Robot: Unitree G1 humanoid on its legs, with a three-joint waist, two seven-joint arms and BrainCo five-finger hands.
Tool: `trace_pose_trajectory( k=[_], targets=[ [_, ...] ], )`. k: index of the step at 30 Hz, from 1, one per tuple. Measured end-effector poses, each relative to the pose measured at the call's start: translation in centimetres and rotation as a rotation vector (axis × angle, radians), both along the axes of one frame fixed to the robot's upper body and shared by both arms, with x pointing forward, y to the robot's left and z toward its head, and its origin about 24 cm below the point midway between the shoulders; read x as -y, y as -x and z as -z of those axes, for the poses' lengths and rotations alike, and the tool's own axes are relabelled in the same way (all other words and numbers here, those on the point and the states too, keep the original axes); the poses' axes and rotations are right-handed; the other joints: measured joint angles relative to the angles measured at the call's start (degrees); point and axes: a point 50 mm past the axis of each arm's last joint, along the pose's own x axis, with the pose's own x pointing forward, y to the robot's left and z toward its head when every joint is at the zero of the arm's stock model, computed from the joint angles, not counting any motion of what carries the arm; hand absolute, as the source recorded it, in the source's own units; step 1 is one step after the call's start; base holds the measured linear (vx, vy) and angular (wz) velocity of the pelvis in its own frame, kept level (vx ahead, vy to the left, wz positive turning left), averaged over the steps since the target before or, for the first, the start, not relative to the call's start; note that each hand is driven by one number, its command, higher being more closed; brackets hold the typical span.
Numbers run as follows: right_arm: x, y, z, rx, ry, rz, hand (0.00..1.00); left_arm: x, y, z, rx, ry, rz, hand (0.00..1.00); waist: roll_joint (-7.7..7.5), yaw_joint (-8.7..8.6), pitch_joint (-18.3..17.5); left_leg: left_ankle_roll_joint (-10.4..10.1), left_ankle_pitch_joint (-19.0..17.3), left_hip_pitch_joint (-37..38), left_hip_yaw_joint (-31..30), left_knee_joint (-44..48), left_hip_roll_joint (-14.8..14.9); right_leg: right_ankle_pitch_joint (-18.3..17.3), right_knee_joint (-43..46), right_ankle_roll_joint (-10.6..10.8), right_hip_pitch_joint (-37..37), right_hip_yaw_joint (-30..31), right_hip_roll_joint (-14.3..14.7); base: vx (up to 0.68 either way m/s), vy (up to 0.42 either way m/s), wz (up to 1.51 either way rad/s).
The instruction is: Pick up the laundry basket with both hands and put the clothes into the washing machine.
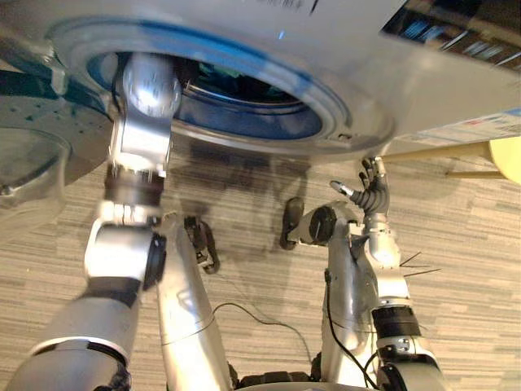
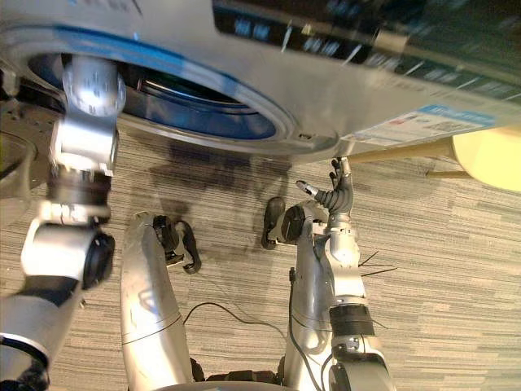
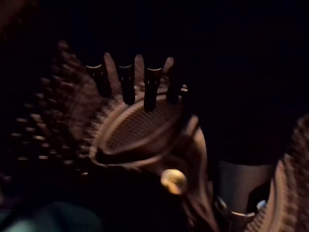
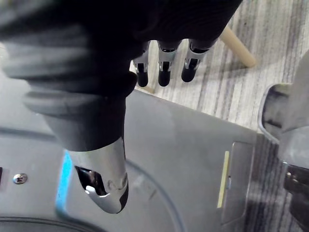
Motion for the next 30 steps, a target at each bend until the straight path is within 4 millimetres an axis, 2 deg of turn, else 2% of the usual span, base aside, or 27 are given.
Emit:
trace_pose_trajectory(
  k=[1,2,3,4,5,6,8,11,14,15,16,17,20,22,23,26,30],
  targets=[
    [0.0,0.2,0.4,-0.02,0.006,0.002,0.0,0.3,0.2,1.4,-0.023,0.036,0.006,0.0,0.0,0.11,0.0,-0.2,0.1,1.4,0.1,-1.2,0.0,0.0,-0.9,0.0,1.3,-0.2,0.2,0.1,-0.041,0.0],
    [0.1,0.6,1.1,-0.052,0.013,0.004,0.0,0.9,0.5,4.0,-0.072,0.096,0.015,0.0,0.27,0.34,-0.3,-0.4,0.3,3.5,0.3,-3.0,0.0,0.0,-2.6,0.0,3.5,-0.5,0.4,0.11,-0.035,0.02],
    [0.0,1.5,2.6,-0.104,0.024,0.005,0.0,1.7,1.2,8.2,-0.173,0.173,0.028,0.0,1.04,0.92,-2.6,-0.7,0.6,5.0,0.8,-5.6,0.1,0.0,-5.0,0.0,5.1,-0.9,0.8,0.15,-0.044,0.05],
    [0.0,2.6,3.8,-0.149,0.047,-0.004,0.0,2.3,2.4,12.3,-0.277,0.259,0.033,0.0,1.61,1.28,-4.1,-0.5,1.3,8.0,1.5,-8.6,0.0,0.0,-7.2,-0.1,7.7,-0.9,0.8,0.14,-0.04,0.09],
    [-0.2,3.0,4.3,-0.167,0.057,-0.014,0.0,2.5,3.1,14.2,-0.327,0.298,0.022,0.0,1.84,1.29,-4.2,-0.6,1.5,10.1,2.0,-10.2,-0.1,0.1,-8.3,-0.1,9.6,-0.9,0.8,0.15,-0.054,0.11],
    [-0.6,3.7,5.2,-0.2,0.075,-0.036,0.0,2.6,4.7,17.7,-0.424,0.358,-0.004,0.0,2.1,1.52,-4.4,-1.0,1.9,14.8,2.8,-13.4,-0.1,0.1,-10.7,-0.2,13.8,-1.2,0.8,0.15,-0.063,0.08],
    [-1.3,5.1,6.6,-0.253,0.083,-0.065,0.0,2.7,7.6,22.1,-0.553,0.445,-0.033,0.0,3.18,1.55,-6.1,-1.5,2.9,21.8,3.6,-19.0,-0.3,0.1,-15.5,-0.1,21.1,-2.4,0.9,0.15,-0.064,0.12],
    [-1.1,6.8,8.3,-0.327,0.081,-0.063,0.0,2.8,10.5,25.6,-0.667,0.462,-0.021,0.0,3.68,1.61,-7.9,-1.6,4.8,32.4,5.2,-27.9,-1.2,0.6,-22.8,1.1,31.4,-3.2,1.0,0.15,-0.052,0.19],
    [-0.8,8.8,11.2,-0.468,0.076,-0.072,0.0,3.4,13.6,29.9,-0.855,0.49,0.017,0.0,4.42,1.77,-10.4,-1.3,8.9,45.6,7.8,-40.5,-2.1,4.2,-34.5,2.0,43.9,-3.7,2.1,0.14,0.011,0.03],
    [-0.8,9.2,11.7,-0.494,0.074,-0.071,0.0,3.4,14.2,30.8,-0.894,0.5,0.016,0.0,4.47,1.77,-11.1,-1.3,9.6,47.5,8.4,-42.6,-2.2,4.9,-36.5,2.3,45.6,-3.6,2.4,0.18,0.068,-0.21],
    [-0.7,10.3,13.3,-0.575,0.069,-0.069,0.0,3.5,15.8,32.8,-0.994,0.521,0.022,0.0,4.49,1.77,-13.2,-0.9,11.6,53.2,10.4,-48.7,-2.2,7.2,-42.5,2.7,50.6,-3.5,3.2,0.16,0.061,-0.19],
    [-0.7,10.5,13.5,-0.587,0.068,-0.069,0.0,3.5,16.0,33.1,-1.01,0.521,0.023,0.0,4.49,1.78,-13.5,-0.9,12.0,54.1,10.7,-49.6,-2.2,7.5,-43.4,2.7,51.4,-3.5,3.4,0.18,0.066,-0.32],
    [-0.7,12.3,15.7,-0.702,0.052,-0.069,0.0,3.2,18.4,36.2,-1.169,0.511,0.009,0.0,4.53,1.83,-17.1,-0.9,15.5,62.6,14.3,-60.0,-3.0,11.0,-52.7,3.5,58.0,-2.0,4.8,0.11,0.046,-0.28],
    [-0.2,13.2,17.2,-0.787,0.067,-0.07,0.0,2.8,19.6,37.9,-1.272,0.497,-0.007,0.0,5.17,1.3,-19.5,-0.9,19.0,67.3,16.1,-68.3,-4.2,14.2,-59.7,4.0,61.4,-0.8,5.8,0.14,0.072,-0.37],
    [0.3,13.5,18.2,-0.848,0.078,-0.068,0.0,2.5,20.1,38.7,-1.326,0.478,-0.011,0.0,5.8,1.33,-19.9,-0.8,21.3,70.8,18.0,-73.3,-4.8,16.9,-64.7,4.1,63.9,0.4,6.7,0.12,0.071,-0.43],
    [1.4,14.6,19.5,-0.931,0.066,-0.037,0.0,1.6,20.7,39.5,-1.377,0.45,-0.035,0.0,6.94,1.16,-20.6,-0.8,23.0,75.3,19.5,-78.0,-5.5,20.2,-71.0,4.3,68.6,1.5,8.0,0.1,0.066,-0.31],
    [1.8,15.4,20.3,-0.99,0.062,-0.029,0.0,1.1,20.9,39.7,-1.403,0.405,-0.041,0.0,6.95,1.1,-20.7,-0.8,23.0,78.1,19.9,-78.3,-5.8,22.9,-76.1,4.6,72.7,3.6,8.9,0.03,0.053,-0.22]
  ],
)
